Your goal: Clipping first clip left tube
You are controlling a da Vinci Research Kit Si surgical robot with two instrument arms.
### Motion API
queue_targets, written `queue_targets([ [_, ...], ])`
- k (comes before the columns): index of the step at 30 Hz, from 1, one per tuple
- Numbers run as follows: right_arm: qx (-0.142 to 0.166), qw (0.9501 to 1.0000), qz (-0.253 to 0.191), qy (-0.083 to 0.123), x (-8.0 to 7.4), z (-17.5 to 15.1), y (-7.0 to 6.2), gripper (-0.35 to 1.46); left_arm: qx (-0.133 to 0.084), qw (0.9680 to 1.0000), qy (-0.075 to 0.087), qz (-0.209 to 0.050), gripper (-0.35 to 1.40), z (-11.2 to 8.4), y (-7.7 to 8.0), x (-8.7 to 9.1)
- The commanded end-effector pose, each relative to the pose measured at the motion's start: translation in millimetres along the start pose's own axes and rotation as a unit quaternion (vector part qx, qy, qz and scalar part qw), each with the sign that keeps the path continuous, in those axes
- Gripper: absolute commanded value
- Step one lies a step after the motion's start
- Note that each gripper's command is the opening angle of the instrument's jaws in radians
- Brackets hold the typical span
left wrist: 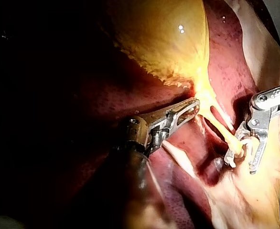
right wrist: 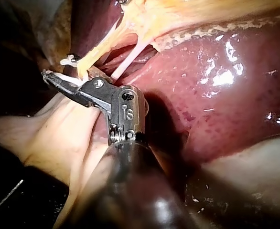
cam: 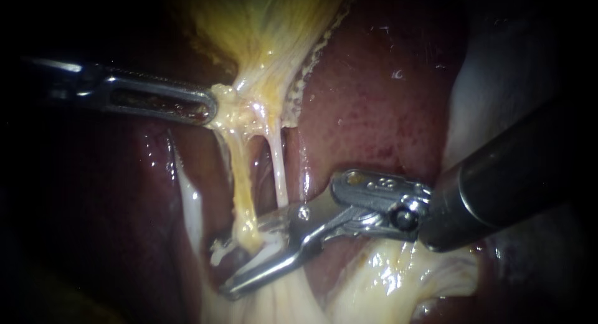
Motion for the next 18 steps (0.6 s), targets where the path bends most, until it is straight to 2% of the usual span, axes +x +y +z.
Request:
queue_targets([
  [1,-0.005,1.0,0.0,0.003,0.0,-0.1,0.0,0.14,0.0,1.0,0.0,0.0,-0.35,0.0,0.0,0.0],
  [5,-0.023,0.9997,0.0,0.012,-0.1,-0.5,0.2,-0.04,-0.001,1.0,0.0,0.0,-0.35,0.0,0.0,0.0],
  [7,-0.044,0.9989,0.0,0.015,-0.3,-0.6,0.3,-0.11,-0.001,1.0,0.0,-0.003,-0.35,0.1,0.1,0.1],
  [10,-0.062,0.9981,-0.005,0.005,-0.6,-0.7,0.4,-0.25,-0.001,1.0,0.0,-0.003,-0.35,0.1,0.1,0.1],
  [11,-0.068,0.9977,-0.005,0.001,-0.8,-0.8,0.4,-0.35,-0.001,1.0,0.0,-0.003,-0.35,0.1,0.1,0.1],
  [14,-0.082,0.9965,-0.012,-0.008,-0.9,-1.1,0.8,-0.35,-0.001,1.0,0.0,-0.003,-0.35,0.1,0.1,0.1],
  [18,-0.075,0.9967,-0.03,-0.014,-0.9,-1.2,0.9,-0.35,-0.001,1.0,0.0,-0.003,-0.35,0.1,0.1,0.1],
])
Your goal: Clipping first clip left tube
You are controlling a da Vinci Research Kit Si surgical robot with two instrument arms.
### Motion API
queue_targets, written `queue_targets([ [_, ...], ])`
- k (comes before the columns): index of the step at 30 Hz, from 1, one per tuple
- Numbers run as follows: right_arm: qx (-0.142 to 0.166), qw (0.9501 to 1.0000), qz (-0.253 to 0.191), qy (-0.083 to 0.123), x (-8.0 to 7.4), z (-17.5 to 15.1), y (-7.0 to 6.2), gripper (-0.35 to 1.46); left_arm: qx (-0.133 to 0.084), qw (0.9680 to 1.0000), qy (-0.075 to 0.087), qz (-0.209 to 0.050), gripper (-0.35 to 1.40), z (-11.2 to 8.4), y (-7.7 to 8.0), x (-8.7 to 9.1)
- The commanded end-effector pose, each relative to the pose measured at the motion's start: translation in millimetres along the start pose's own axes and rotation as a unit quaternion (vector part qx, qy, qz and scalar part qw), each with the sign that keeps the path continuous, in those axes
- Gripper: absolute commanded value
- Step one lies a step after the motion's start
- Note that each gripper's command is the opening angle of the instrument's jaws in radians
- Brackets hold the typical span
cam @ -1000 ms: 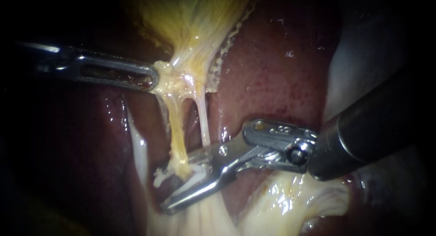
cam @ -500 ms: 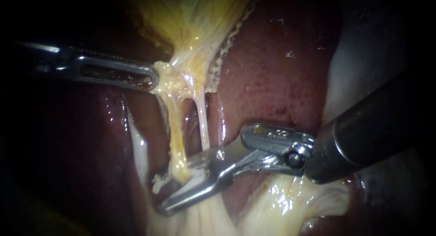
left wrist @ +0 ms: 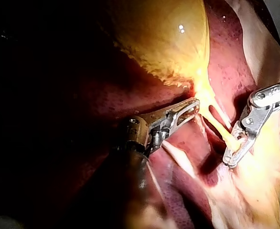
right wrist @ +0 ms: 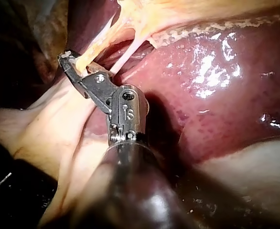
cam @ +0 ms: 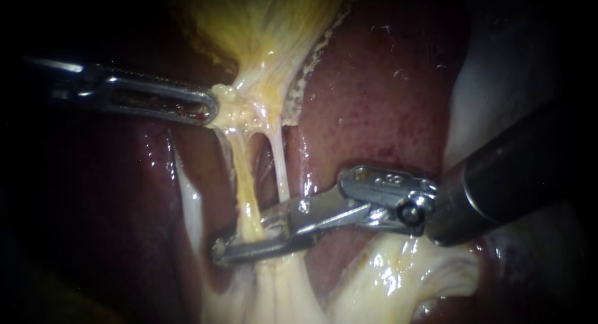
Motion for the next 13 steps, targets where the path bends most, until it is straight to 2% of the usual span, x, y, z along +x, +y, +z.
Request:
queue_targets([
  [1,0.0,1.0,0.0,0.0,0.0,0.0,-0.1,-0.35,0.0,1.0,0.0,0.0,-0.35,0.0,0.0,0.0],
  [13,0.001,1.0,-0.001,-0.001,-0.5,0.1,-0.1,-0.35,0.0,1.0,0.0,0.0,-0.35,0.0,0.0,0.0],
])
